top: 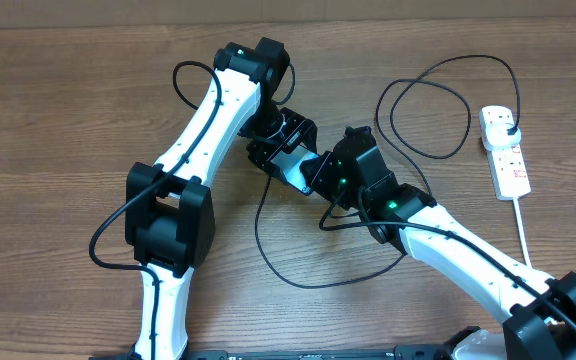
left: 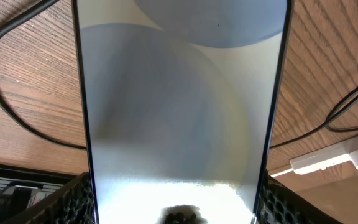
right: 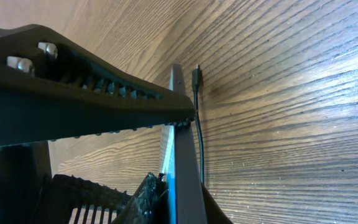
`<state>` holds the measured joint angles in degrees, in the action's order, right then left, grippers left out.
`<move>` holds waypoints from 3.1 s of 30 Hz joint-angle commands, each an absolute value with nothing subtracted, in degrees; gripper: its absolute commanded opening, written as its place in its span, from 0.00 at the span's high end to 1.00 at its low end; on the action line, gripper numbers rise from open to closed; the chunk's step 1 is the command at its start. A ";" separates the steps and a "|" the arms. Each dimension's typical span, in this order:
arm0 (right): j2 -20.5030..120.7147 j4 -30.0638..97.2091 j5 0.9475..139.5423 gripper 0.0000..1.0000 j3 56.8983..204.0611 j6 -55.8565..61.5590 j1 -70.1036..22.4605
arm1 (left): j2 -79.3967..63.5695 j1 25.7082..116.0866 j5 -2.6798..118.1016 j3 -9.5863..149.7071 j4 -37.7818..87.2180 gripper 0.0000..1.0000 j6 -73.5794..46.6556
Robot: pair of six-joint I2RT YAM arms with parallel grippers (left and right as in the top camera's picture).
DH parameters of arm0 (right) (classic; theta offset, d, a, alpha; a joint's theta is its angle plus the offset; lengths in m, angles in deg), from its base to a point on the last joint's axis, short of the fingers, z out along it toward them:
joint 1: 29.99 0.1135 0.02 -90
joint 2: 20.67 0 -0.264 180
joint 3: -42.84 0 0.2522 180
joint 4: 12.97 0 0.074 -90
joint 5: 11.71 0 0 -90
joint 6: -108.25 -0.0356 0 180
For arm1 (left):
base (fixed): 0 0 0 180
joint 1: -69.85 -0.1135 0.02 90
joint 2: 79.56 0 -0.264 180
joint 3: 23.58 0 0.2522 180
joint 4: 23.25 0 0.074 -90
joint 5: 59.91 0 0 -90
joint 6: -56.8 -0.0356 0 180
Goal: Plug charger to phone and switch on socket
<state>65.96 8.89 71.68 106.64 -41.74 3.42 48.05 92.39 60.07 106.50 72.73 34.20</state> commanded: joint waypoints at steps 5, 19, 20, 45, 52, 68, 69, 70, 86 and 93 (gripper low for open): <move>66.25 8.25 72.03 0.96 108.11 -41.78 3.55 | 47.83 92.81 61.05 108.05 72.75 0.34 34.53; 64.41 7.38 70.47 0.96 108.11 -41.78 0.73 | 47.83 91.37 63.07 108.05 72.11 0.00 32.36; 63.41 8.30 70.47 0.96 108.11 -41.76 -0.45 | 47.83 90.21 65.99 108.05 70.13 0.01 28.21; 52.13 -6.96 78.74 0.96 108.11 -73.91 -11.96 | 47.83 85.84 104.07 108.05 21.10 0.05 32.23; 56.30 -17.26 79.11 0.96 108.11 -76.53 -10.57 | 47.83 86.49 99.52 108.05 10.59 0.22 41.34; 62.99 -20.27 79.59 0.96 108.11 -77.78 -6.83 | 47.83 87.76 88.29 108.05 10.57 0.53 45.26; 63.12 -20.49 79.57 0.96 108.11 -77.78 -6.78 | 47.83 87.91 88.07 108.05 10.57 0.53 45.23; 63.17 -20.67 79.57 0.96 108.11 -77.80 -6.78 | 47.83 88.07 87.92 108.05 10.59 0.55 45.23; 63.27 -22.06 78.67 0.96 108.11 -77.80 -6.78 | 47.83 89.12 85.56 108.05 10.63 0.82 45.26; 63.27 -22.09 78.67 0.91 108.11 -77.80 -6.78 | 47.83 89.12 85.53 108.05 10.83 0.95 45.23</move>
